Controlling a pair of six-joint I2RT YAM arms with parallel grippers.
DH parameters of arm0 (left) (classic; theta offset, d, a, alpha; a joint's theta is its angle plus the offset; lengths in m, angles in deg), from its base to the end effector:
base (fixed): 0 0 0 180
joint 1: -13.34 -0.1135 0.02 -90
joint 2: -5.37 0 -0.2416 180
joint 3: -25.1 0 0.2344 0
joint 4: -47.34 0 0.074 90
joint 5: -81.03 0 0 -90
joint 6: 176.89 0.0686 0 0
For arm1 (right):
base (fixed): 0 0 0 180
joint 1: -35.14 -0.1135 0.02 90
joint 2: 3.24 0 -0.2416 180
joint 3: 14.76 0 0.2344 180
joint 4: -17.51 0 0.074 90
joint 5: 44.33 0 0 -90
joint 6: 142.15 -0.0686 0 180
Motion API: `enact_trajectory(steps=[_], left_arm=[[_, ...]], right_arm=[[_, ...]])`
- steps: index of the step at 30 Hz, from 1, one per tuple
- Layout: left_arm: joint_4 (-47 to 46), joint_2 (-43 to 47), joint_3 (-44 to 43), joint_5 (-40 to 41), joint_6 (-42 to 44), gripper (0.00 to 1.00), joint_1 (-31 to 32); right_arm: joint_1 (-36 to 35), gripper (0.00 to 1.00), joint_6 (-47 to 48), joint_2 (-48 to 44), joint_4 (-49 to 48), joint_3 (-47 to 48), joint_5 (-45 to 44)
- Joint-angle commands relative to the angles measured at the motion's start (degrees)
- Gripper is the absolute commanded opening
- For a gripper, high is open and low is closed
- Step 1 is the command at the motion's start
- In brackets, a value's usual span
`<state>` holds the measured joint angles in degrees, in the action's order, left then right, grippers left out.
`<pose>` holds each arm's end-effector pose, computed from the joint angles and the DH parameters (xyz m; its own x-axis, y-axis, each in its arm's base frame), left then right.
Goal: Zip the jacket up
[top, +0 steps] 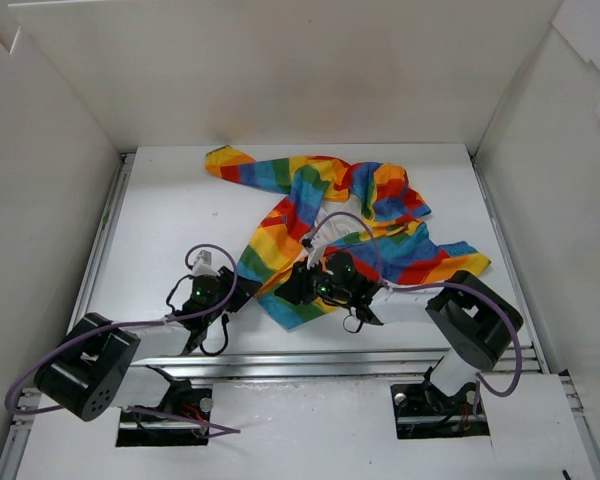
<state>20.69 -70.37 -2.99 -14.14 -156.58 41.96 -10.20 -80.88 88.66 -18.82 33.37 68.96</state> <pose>0.2176 -0.1258 0.1234 -0.6258 -0.7225 -0.2938 -0.1038 0.4504 -0.8867 0.2149 0.2560 0.1751 -0.5263 0.0955 -0.8449 -0.7708 0.3659 0.5215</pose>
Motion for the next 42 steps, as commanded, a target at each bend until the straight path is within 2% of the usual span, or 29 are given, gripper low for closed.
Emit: enact_trajectory(steps=[1, 6, 8, 12, 13, 15, 17, 20, 21, 22, 25, 42], left_arm=[[-0.4, 2.3, -0.5, -0.5, -0.5, 0.22, 0.5], [-2.2, 0.4, -0.5, -0.7, -0.9, 0.09, 0.5], [-3.6, -0.4, -0.3, -1.0, -1.4, 0.01, 0.5], [-4.4, 0.4, 0.4, -1.3, -2.0, 0.00, 0.5], [-4.1, 1.0, 0.7, -1.4, -2.1, 0.00, 0.5], [-2.2, 4.0, 0.8, -2.1, -2.8, 0.00, 0.5], [1.1, 6.6, 0.8, -2.7, -3.3, 0.00, 0.5], [5.6, 12.2, 0.5, -3.1, -3.5, 0.00, 0.5], [6.5, 14.6, 0.4, -3.4, -3.6, 0.00, -0.1], [8.2, 15.6, 0.3, -3.5, -3.6, 0.00, -0.1], [10.3, 18.7, 0.2, -4.1, -3.3, 0.00, -0.1], [10.5, 22.7, 1.0, -5.6, -3.4, 0.00, -1.2]], right_arm=[[-0.1, 0.24, -0.7, 0.1, -4.1, 1.4, 1.3], [-0.3, 0.23, -0.5, -0.2, -3.6, 1.7, 1.1], [-0.4, 0.26, -0.4, -0.1, -3.4, 1.7, 0.8], [-0.7, 0.29, 0.1, 1.6, -3.0, 3.0, 1.1], [-0.8, 0.26, 0.2, 2.1, -2.8, 3.4, 1.2], [-1.0, 0.11, 0.3, 3.1, -3.1, 4.7, 2.0], [-1.0, 0.00, 0.8, 3.3, -2.9, 5.5, 3.1], [-1.2, 0.00, 1.9, 1.9, -1.8, 6.2, 3.2], [-1.2, 0.07, 2.3, 1.8, -1.2, 6.6, 3.2], [-1.3, 0.24, 2.8, 1.6, -0.3, 7.0, 3.7], [-1.3, 0.40, 3.2, 1.5, -0.3, 7.5, 5.5], [-1.7, 0.39, 1.6, 5.0, -2.8, 10.6, 12.0]])
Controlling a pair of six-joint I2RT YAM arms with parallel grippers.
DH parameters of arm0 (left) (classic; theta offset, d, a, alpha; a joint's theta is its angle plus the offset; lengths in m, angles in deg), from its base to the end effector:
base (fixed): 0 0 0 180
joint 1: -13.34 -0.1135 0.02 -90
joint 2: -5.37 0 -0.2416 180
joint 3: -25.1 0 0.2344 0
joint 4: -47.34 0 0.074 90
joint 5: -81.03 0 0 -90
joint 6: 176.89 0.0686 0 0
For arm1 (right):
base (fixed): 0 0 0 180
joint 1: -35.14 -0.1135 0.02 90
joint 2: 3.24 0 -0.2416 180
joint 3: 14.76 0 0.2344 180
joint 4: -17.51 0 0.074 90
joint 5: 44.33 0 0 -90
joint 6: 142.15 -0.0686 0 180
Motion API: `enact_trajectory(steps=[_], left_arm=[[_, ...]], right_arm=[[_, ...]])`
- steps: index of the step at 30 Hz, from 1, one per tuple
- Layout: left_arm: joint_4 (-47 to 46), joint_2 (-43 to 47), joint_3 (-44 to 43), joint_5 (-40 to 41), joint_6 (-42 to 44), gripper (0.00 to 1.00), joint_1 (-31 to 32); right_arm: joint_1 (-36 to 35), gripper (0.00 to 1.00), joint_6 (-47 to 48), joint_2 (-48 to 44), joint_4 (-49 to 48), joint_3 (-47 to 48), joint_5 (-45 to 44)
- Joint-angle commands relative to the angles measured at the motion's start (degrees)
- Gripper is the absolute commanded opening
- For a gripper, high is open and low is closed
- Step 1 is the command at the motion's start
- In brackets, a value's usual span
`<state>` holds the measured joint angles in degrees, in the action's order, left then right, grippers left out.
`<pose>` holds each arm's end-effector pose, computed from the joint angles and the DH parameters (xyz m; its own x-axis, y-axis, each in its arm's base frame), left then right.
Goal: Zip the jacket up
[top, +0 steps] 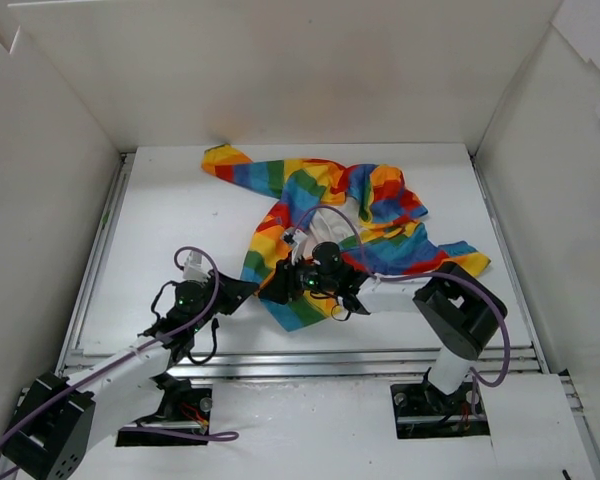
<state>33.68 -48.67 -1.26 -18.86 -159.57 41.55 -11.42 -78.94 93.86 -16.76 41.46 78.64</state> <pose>0.1910 -0.1158 0.1659 -0.6483 -0.7195 -0.2491 -0.0215 0.3443 -0.9386 0.2189 0.2854 0.1847 -0.5128 0.0085 -0.8585 -0.8399 0.2022 0.5036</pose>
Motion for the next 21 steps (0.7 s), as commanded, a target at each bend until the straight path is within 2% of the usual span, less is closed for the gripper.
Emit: enact_trajectory(steps=[1, 6, 13, 18, 20, 21], left_arm=[[-2.6, 1.1, -0.6, -1.0, -0.5, 0.00, -0.8], [-2.9, 1.7, -0.3, -1.1, -0.6, 0.00, -0.8], [-2.9, 2.0, -0.2, -1.2, -0.6, 0.00, -0.8], [-2.4, 2.8, -0.2, -0.8, -0.6, 0.00, -0.8], [-2.4, 3.0, -0.2, -0.7, -0.6, 0.00, -0.8], [-2.4, 3.1, -0.2, -0.7, -0.7, 0.00, -0.8]], right_arm=[[-0.5, 0.38, -0.4, 0.1, -4.9, 2.6, 2.4], [-0.3, 0.35, -1.0, 0.5, -5.7, 2.9, 2.9], [-0.4, 0.12, -1.6, 0.6, -7.1, 2.5, 2.4], [-0.4, 0.00, -2.0, 1.1, -7.1, 2.6, 2.4], [-0.4, 0.00, -2.1, 1.0, -7.1, 2.6, 2.4], [-0.3, 0.03, -2.2, 1.1, -7.1, 2.6, 2.8]])
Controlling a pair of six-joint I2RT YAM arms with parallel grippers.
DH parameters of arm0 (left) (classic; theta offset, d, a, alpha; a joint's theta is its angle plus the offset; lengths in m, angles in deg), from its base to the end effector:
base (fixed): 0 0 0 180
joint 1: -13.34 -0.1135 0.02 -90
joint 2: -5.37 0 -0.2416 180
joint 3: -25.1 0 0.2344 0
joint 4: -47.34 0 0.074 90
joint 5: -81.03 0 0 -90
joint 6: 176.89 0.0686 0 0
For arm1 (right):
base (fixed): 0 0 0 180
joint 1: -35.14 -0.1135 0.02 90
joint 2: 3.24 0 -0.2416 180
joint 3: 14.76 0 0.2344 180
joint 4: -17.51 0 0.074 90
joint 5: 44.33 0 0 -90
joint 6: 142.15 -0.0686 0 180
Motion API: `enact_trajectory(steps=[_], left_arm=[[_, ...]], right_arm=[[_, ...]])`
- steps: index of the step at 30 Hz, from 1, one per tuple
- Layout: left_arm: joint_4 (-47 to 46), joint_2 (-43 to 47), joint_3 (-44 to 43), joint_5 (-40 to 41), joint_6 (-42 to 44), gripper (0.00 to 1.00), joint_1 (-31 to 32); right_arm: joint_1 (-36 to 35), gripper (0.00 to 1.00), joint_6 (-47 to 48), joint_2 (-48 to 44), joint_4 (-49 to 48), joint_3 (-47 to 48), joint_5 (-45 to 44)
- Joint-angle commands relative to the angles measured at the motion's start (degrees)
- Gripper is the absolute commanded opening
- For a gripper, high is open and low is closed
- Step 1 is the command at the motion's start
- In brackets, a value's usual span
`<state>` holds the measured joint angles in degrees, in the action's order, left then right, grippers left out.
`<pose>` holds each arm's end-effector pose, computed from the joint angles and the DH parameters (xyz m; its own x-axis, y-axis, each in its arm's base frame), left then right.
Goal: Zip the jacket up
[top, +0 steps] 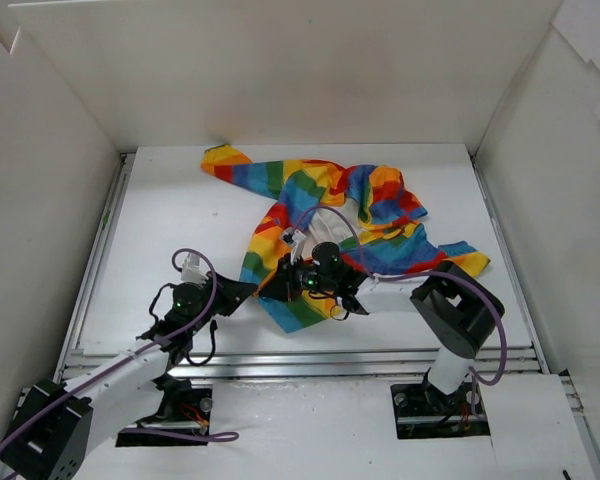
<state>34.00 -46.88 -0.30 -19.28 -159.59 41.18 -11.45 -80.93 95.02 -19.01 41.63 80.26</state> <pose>0.1877 -0.1130 0.1656 -0.6470 -0.7206 -0.2492 -0.0148 0.3387 -0.9408 0.2185 0.2877 0.1840 -0.5311 0.0153 -0.8472 -0.8338 0.1686 0.5257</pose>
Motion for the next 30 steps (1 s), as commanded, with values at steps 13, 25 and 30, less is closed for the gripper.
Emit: enact_trajectory(steps=[13, 25, 30], left_arm=[[-2.9, 1.5, -1.2, -0.7, -0.6, 0.00, -0.4], [-2.6, 2.4, -1.1, -0.9, -0.7, 0.00, -0.9], [-1.1, 3.6, -1.5, -1.8, 0.2, 0.00, -0.9]], right_arm=[[-0.3, 0.10, -0.8, 1.4, -5.2, 3.6, 2.3], [-0.3, 0.00, -1.8, 1.6, -6.4, 3.6, 1.2], [-0.3, 0.00, 1.3, -1.8, -0.3, 2.7, -6.3]])
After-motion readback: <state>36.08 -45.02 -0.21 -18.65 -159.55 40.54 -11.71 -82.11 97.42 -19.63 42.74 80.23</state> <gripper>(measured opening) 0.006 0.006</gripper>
